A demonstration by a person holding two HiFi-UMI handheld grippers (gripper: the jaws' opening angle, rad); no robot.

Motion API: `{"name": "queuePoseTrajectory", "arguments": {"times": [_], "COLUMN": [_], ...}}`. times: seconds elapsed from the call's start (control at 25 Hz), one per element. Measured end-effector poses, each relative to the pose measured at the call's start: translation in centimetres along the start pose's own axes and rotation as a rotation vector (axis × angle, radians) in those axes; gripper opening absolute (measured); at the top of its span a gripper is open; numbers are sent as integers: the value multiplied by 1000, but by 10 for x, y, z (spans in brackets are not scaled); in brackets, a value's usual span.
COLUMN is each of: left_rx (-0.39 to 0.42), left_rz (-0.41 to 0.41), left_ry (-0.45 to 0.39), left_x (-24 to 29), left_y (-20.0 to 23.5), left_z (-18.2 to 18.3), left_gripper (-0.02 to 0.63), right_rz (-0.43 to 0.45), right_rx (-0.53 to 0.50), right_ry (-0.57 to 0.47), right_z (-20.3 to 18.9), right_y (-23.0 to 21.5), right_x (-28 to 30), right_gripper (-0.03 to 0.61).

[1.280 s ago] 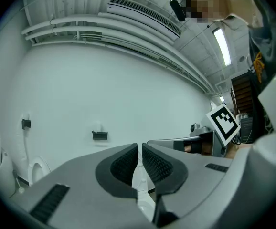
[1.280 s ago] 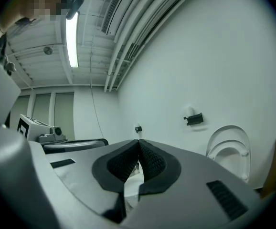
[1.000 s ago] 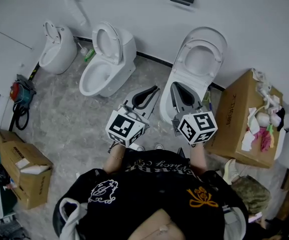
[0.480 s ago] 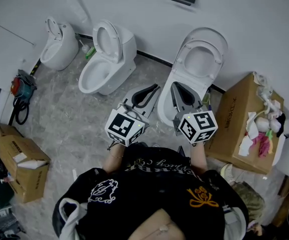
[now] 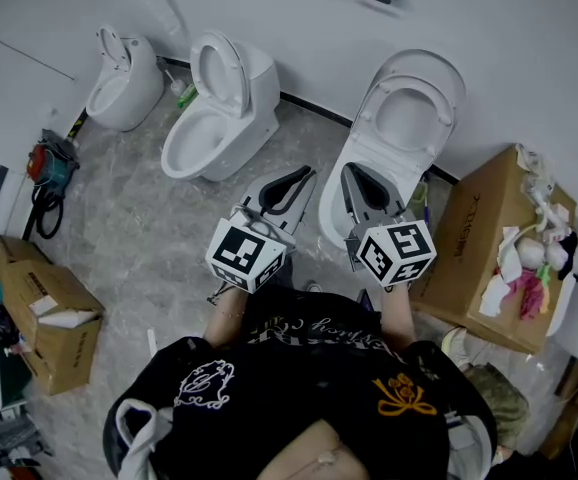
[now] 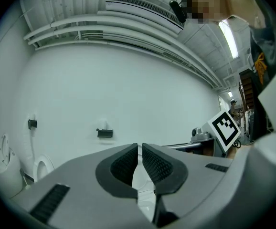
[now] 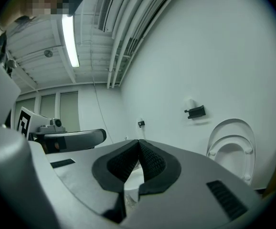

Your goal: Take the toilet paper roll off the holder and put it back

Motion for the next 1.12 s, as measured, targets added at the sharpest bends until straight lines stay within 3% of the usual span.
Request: {"name": "queuePoseTrajectory", "arguments": {"times": [0.36,0.76,1.12], "left_rx": [-25,-13,-14], "left_rz": [-53,-150,-240], "left_ry": [16,-3,-16], "left_x": [17,41,53], "left_y": [64,207,307], "left_z": [-21,-22,-30], "left_gripper": [38,38,39], "right_rz": [-48,-145,-197], "right_rx": [18,36,28], "right_ry": [14,-13,-19], "right_z": [-8,4,8], "right_y": [-5,5,19], "right_x": [67,201,309], "right_gripper": [11,11,11]}}
Point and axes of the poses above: the fingertips, and each gripper's own axes: x forward along the fingers, y to its left, z out of its top, the point moved 3 cm from there along -x, backward along the fingers, and after that the axes turned 4 degrees about x, right-handed, at the moved point
